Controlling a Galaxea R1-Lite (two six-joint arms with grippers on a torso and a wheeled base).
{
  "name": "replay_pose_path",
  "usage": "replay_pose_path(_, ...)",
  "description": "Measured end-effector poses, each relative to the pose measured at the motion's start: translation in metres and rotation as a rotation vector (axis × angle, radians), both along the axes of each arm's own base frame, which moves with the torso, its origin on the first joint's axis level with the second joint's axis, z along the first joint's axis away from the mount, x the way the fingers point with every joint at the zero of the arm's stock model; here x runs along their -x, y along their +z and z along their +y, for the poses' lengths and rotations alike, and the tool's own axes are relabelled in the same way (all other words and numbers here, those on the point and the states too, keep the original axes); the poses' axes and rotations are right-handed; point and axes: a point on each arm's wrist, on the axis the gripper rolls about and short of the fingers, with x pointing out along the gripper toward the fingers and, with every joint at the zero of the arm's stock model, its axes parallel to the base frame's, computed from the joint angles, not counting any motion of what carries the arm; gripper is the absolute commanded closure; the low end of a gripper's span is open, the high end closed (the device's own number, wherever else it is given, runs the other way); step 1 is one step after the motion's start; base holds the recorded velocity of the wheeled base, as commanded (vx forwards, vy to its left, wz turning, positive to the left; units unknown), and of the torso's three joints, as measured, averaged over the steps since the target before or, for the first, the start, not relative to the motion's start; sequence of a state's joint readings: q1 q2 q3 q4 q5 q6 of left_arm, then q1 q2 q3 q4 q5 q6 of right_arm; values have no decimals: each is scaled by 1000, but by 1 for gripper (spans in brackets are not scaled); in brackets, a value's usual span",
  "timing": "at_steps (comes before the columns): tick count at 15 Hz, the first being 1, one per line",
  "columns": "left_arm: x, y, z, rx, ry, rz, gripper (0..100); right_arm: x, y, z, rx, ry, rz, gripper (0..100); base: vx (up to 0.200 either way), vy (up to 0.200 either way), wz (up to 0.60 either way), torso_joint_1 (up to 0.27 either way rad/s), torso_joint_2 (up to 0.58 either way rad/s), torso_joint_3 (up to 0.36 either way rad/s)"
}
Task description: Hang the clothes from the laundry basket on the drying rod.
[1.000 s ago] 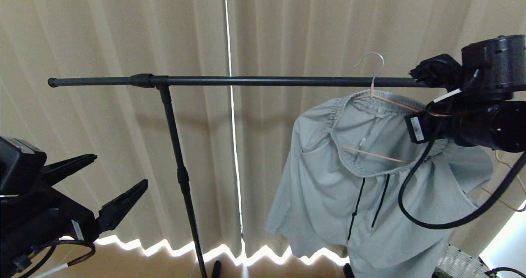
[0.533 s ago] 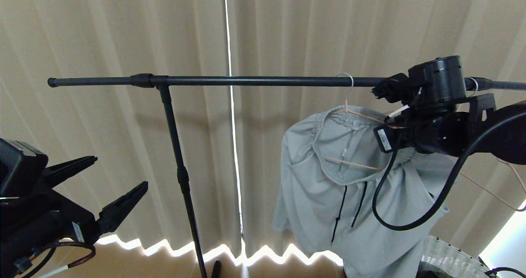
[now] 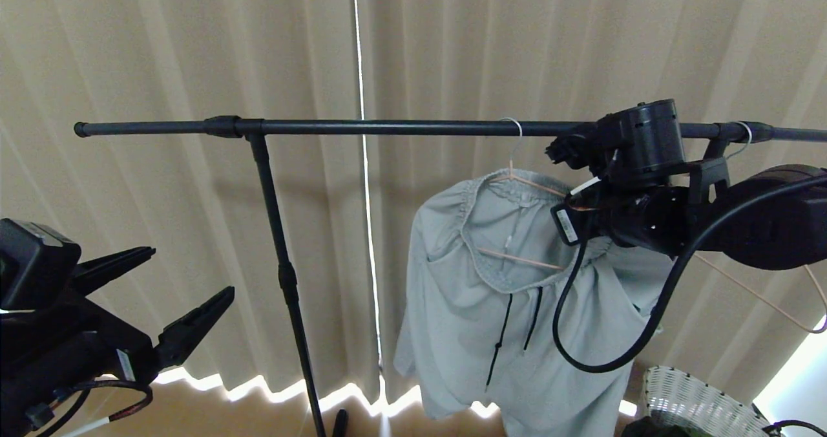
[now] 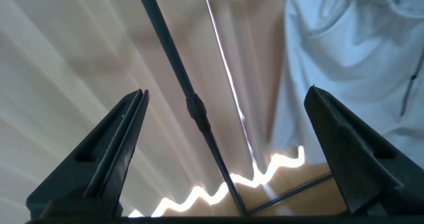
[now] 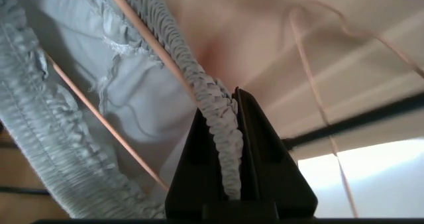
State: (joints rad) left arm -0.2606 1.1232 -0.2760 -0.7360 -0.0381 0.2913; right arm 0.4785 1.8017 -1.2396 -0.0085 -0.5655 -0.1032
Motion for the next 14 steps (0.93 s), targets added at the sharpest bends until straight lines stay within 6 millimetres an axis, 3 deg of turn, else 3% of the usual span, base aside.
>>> replay_pose_path(2,0,0,0,0,1,0,0,1,-1,3,2,10,3,100,0,0,0,0,0,0)
replay_pose_path(3,0,0,0,0,0,0,0,2,-2,4,3,13,5,0,0,0,0,0,0,0)
replay_pose_path(9,0,1,0,1,2,-3,0,10,1,8,-28,29,-12,0,0,0,0,0,0,0)
replay_pose_path(14,0,1,2,1,14,-7,0,39,4,14,-102,82,-79,0,0,0,0,0,0,0)
